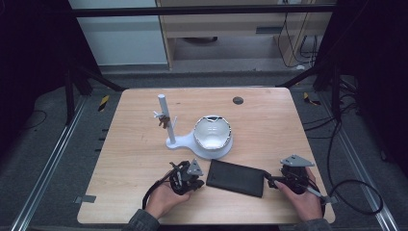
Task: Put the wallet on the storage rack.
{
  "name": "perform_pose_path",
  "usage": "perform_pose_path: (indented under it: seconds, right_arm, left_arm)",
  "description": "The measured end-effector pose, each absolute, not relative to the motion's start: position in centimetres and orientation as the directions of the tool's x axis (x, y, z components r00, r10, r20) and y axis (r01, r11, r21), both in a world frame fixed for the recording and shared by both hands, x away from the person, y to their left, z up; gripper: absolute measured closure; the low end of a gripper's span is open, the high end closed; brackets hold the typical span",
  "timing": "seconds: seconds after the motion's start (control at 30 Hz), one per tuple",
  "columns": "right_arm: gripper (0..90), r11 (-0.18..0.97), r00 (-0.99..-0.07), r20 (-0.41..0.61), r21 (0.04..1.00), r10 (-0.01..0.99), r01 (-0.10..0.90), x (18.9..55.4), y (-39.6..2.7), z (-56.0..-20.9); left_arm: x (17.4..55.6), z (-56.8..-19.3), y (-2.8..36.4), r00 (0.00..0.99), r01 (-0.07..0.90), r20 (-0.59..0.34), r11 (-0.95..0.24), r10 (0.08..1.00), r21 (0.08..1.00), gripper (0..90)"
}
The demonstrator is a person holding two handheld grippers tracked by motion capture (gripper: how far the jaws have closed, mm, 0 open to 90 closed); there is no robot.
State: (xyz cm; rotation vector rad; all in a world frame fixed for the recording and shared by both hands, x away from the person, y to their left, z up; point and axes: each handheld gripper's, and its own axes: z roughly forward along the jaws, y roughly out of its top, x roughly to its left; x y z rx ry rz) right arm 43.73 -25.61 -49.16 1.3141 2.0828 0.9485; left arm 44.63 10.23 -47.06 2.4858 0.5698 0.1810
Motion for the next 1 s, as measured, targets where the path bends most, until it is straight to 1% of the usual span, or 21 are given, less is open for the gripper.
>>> perform_pose_path:
  seconds: [1.0]
  right_arm:
    - [10.2, 0.302, -0.420, -0.048, 0.767, 0.906, 0.566, 43.70, -25.44, -49.06]
  left_arm:
    - [44.83, -48.04, 9.31, 0.903, 0.343, 0.036, -0.770, 0.428, 0.539, 89.8]
